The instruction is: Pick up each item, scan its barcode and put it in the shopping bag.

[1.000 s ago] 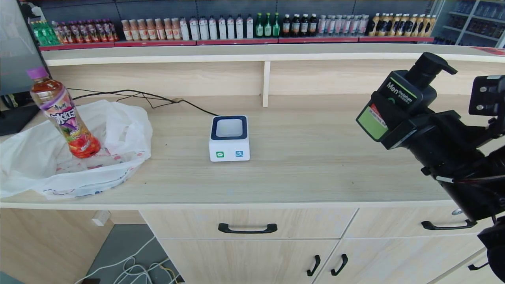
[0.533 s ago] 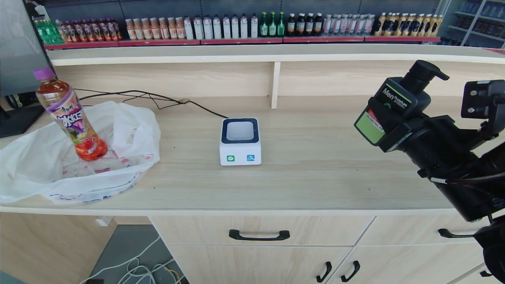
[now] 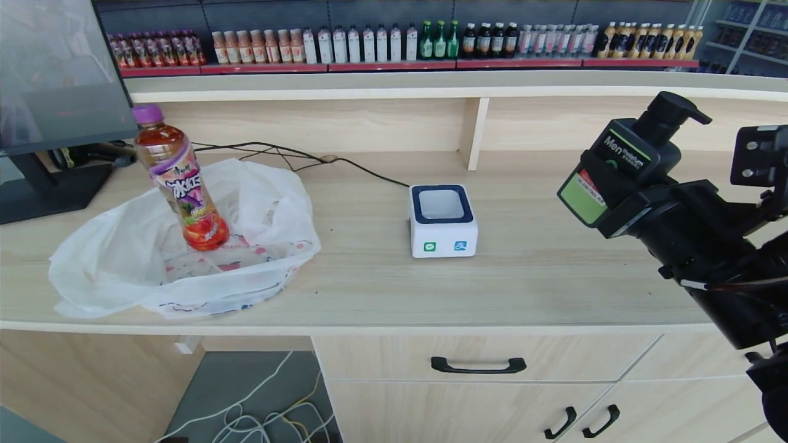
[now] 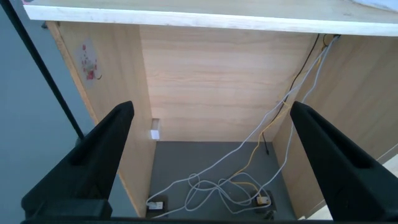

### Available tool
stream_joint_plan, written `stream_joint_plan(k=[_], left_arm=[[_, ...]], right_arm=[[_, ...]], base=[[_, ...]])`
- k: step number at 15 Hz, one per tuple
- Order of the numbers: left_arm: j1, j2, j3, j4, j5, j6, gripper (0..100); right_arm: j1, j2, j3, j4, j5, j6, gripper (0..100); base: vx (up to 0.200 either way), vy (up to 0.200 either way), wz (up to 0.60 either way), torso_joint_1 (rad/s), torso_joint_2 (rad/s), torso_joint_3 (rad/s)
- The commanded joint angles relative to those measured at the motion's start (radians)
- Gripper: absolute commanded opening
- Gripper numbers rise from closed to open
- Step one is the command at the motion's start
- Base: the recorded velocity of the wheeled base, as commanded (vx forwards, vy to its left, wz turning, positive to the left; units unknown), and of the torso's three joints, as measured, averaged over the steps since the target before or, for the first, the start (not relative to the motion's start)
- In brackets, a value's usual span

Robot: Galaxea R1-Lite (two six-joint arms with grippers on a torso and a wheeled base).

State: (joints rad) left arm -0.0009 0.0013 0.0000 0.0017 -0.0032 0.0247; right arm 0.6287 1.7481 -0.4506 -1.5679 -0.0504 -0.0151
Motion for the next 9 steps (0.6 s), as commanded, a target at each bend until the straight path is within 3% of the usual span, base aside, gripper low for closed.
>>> stream_joint_plan(k=[1, 9], left_arm=[[-0.001, 0.0, 0.0, 0.0, 0.0, 0.0, 100], [-0.001, 0.0, 0.0, 0.0, 0.0, -0.002, 100]], right_arm=[[0.003, 0.002, 0.006, -0.003, 0.001, 0.0, 100], [0.005, 0.031, 0.009, -0.003, 0.0, 0.0, 100]], base=[[0.0, -0.2, 0.0, 0.007, 0.01, 0.002], [0.0, -0.2, 0.0, 0.005, 0.0, 0.001]])
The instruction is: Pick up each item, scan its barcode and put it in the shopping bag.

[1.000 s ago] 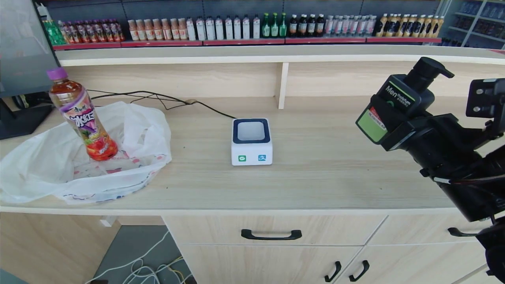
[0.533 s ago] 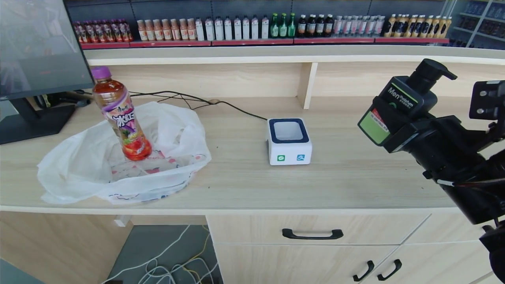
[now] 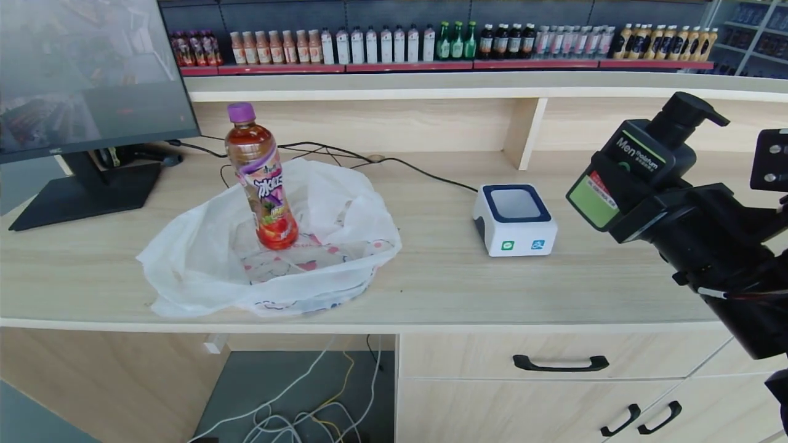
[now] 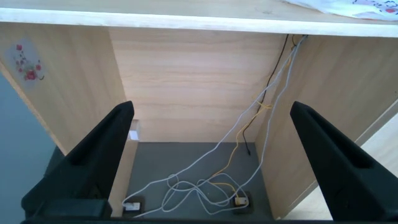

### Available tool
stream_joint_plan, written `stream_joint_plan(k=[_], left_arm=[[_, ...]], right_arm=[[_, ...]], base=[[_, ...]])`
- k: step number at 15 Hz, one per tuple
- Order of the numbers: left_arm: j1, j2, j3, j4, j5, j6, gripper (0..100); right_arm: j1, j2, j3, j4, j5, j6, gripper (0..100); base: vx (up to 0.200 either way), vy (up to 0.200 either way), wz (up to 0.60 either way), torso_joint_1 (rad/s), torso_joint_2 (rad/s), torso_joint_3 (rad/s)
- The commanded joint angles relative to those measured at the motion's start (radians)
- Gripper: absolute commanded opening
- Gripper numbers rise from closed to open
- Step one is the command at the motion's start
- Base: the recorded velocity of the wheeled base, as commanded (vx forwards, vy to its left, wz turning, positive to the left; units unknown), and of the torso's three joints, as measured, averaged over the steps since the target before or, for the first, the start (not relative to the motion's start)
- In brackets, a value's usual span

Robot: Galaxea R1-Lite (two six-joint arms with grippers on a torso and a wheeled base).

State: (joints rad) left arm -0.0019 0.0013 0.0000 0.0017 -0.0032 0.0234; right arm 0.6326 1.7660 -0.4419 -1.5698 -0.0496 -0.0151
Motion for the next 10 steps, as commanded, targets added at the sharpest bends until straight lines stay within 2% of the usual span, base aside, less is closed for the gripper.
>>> stream_joint_plan(k=[1, 10], left_arm=[[0.0, 0.0, 0.0, 0.0, 0.0, 0.001, 100], [0.0, 0.0, 0.0, 0.0, 0.0, -0.011, 100]], right_arm=[[0.001, 0.013, 0.002, -0.001, -0.001, 0.0, 100], [0.001, 0.013, -0.004, -0.001, -0.001, 0.0, 100]], base=[[0.0, -0.2, 0.0, 0.002, 0.0, 0.002], [0.0, -0.2, 0.0, 0.001, 0.0, 0.003]])
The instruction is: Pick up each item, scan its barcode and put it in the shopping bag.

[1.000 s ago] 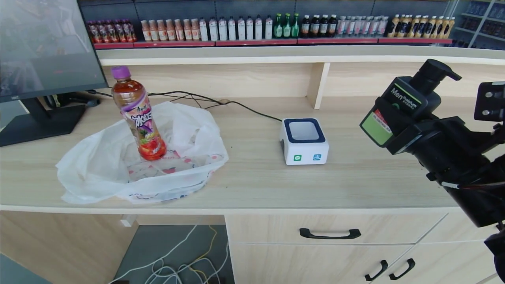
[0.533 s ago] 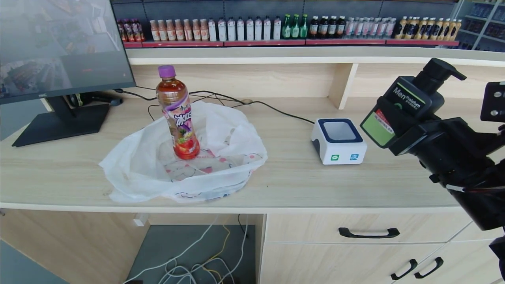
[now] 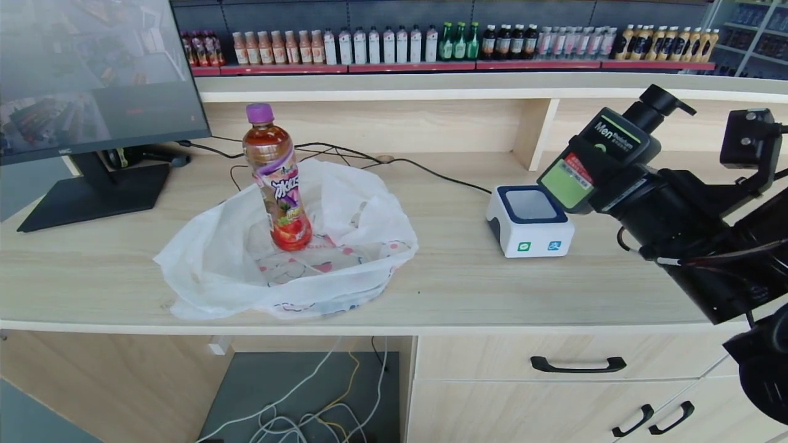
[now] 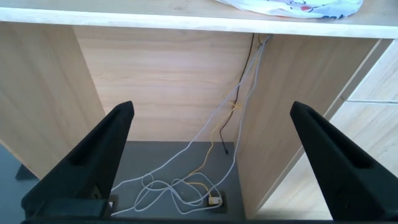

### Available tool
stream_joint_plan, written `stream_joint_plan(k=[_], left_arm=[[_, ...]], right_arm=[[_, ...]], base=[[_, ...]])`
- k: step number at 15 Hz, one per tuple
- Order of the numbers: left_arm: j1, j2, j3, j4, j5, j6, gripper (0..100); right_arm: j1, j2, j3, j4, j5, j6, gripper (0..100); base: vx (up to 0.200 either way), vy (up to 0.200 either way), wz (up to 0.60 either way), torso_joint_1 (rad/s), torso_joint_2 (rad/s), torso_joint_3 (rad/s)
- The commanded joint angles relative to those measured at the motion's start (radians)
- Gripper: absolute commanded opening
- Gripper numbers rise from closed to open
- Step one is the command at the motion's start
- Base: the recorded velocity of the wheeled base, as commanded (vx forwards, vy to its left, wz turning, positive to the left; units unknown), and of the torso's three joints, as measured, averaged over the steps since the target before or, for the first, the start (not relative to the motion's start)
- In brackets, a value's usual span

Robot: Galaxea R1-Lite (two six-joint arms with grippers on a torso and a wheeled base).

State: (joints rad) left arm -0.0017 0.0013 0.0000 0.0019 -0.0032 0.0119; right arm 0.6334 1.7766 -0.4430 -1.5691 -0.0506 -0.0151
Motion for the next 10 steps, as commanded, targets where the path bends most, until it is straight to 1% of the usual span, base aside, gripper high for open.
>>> stream_joint_plan(k=[1, 3, 6, 10], left_arm=[[0.0, 0.0, 0.0, 0.0, 0.0, -0.001, 100], [0.0, 0.0, 0.0, -0.002, 0.002, -0.007, 100], [0.0, 0.0, 0.0, 0.0, 0.002, -0.009, 100], [0.0, 0.0, 0.0, -0.002, 0.002, -0.009, 100]], right_arm=[[0.002, 0.003, -0.019, -0.002, 0.0, 0.0, 100], [0.003, 0.0, -0.056, -0.002, 0.0, 0.0, 100], [-0.001, -0.019, -0.039, -0.002, -0.003, 0.0, 100], [-0.06, -0.036, -0.023, -0.002, -0.003, 0.0, 100]], base=[[0.0, -0.2, 0.0, -0.002, 0.0, 0.002], [0.0, -0.2, 0.0, 0.002, 0.01, 0.002], [0.0, -0.2, 0.0, 0.002, 0.0, 0.005], [0.0, -0.2, 0.0, -0.001, 0.0, 0.002]])
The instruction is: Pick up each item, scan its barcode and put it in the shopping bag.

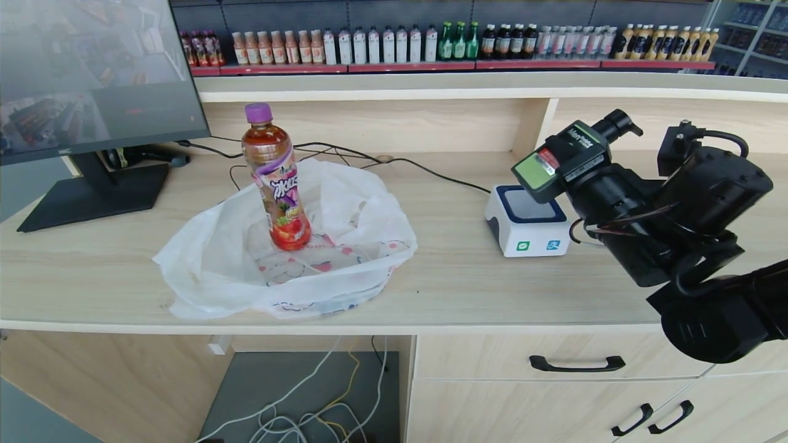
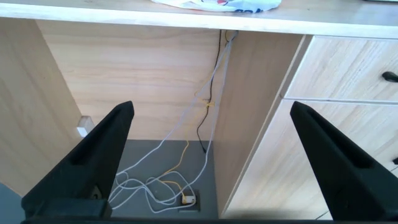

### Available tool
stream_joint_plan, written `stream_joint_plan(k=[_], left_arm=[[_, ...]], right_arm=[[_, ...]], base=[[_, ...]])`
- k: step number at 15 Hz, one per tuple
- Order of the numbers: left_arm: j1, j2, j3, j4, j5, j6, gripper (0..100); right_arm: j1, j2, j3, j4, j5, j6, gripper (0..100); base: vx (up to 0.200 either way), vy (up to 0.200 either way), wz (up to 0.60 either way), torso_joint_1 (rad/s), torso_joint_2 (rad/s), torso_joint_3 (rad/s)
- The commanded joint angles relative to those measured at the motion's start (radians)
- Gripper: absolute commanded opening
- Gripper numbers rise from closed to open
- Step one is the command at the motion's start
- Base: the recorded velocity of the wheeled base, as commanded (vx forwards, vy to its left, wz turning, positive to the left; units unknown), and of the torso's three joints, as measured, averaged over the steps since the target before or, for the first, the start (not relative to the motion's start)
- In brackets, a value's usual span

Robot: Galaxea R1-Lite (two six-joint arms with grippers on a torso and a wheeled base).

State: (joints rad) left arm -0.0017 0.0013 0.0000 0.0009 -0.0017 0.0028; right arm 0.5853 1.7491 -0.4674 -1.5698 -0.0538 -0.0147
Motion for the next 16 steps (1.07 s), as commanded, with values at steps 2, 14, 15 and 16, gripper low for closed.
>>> stream_joint_plan(k=[2, 14, 15, 16], left_arm=[[0.0, 0.0, 0.0, -0.001, 0.0, 0.002, 100], [0.0, 0.0, 0.0, -0.001, 0.0, 0.002, 100], [0.0, 0.0, 0.0, -0.001, 0.0, 0.002, 100], [0.0, 0.0, 0.0, -0.001, 0.0, 0.002, 100]], right_arm=[[-0.013, -0.008, 0.001, -0.001, 0.0, -0.001, 100], [-0.272, 0.012, -0.034, -0.001, 0.002, -0.059, 100], [-0.277, 0.018, -0.046, -0.001, 0.003, -0.056, 100], [-0.275, 0.02, -0.043, 0.02, 0.003, -0.053, 100]], base=[[0.0, -0.1, 0.0, 0.001, 0.0, 0.001], [0.0, 0.0, 0.0, 0.0, 0.0, 0.0], [0.0, 0.0, 0.0, 0.0, 0.0, 0.0], [0.0, 0.0, 0.0, 0.0, 0.0, 0.0]])
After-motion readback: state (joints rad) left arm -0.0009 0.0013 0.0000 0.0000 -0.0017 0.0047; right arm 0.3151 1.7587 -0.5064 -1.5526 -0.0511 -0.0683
